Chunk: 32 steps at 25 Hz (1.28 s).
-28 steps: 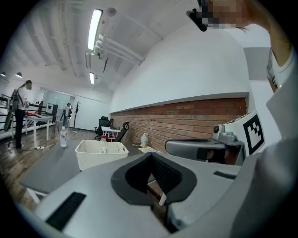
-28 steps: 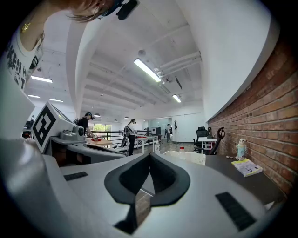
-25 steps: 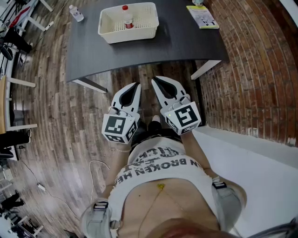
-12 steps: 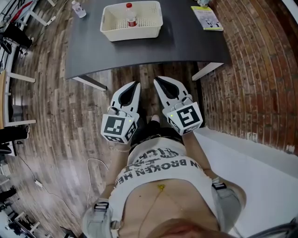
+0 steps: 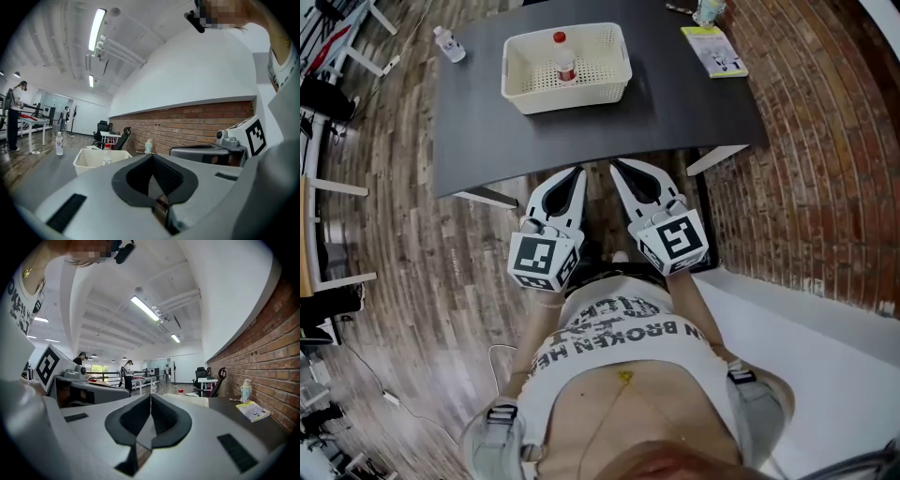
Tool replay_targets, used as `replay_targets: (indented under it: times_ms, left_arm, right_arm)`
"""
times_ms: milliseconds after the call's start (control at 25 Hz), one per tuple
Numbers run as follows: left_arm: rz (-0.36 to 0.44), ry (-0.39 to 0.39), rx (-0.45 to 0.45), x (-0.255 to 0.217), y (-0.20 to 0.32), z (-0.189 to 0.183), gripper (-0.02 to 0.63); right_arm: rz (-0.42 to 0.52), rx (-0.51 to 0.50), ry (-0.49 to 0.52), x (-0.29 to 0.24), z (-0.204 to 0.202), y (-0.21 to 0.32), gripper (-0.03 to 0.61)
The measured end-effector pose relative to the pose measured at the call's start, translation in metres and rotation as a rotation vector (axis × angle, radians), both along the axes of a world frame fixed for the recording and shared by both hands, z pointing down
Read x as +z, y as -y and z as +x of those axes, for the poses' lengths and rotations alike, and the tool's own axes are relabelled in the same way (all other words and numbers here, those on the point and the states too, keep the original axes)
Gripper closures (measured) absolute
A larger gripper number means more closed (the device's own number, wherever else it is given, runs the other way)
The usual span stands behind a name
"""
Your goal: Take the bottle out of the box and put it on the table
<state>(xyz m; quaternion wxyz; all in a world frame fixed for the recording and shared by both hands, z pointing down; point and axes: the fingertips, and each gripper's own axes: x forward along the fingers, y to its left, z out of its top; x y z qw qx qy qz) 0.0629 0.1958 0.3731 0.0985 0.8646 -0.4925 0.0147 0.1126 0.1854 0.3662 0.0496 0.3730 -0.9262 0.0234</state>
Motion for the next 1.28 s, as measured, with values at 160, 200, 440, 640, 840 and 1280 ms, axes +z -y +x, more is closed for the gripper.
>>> replay_targets:
  times_ms: [160,200,440,640,840,1280]
  left_arm:
    - [0.003,0.001,0.033,-0.001,0.03,-0.014,0.607]
    - [0.005,0.001,0.04,-0.002,0.036,-0.018,0.607]
    - [-0.001,0.003,0.074,0.001,0.064,-0.037,0.607]
    - [-0.011,-0.001,0.095,0.005,0.076,-0.053,0.607]
    - [-0.017,-0.007,0.111,0.011,0.081,-0.066,0.607]
    - [-0.02,-0.016,0.135,0.012,0.089,-0.086,0.607]
  right_arm:
    - [0.002,0.022,0.004,-0.001,-0.018,0.03,0.569]
    - [0.004,0.023,0.004,-0.001,-0.023,0.036,0.569]
    - [-0.002,0.04,0.007,0.001,-0.048,0.064,0.569]
    - [-0.01,0.047,0.003,0.004,-0.065,0.077,0.569]
    - [-0.015,0.035,-0.006,0.011,-0.084,0.081,0.569]
    - [-0.028,0.038,-0.014,0.015,-0.108,0.088,0.569]
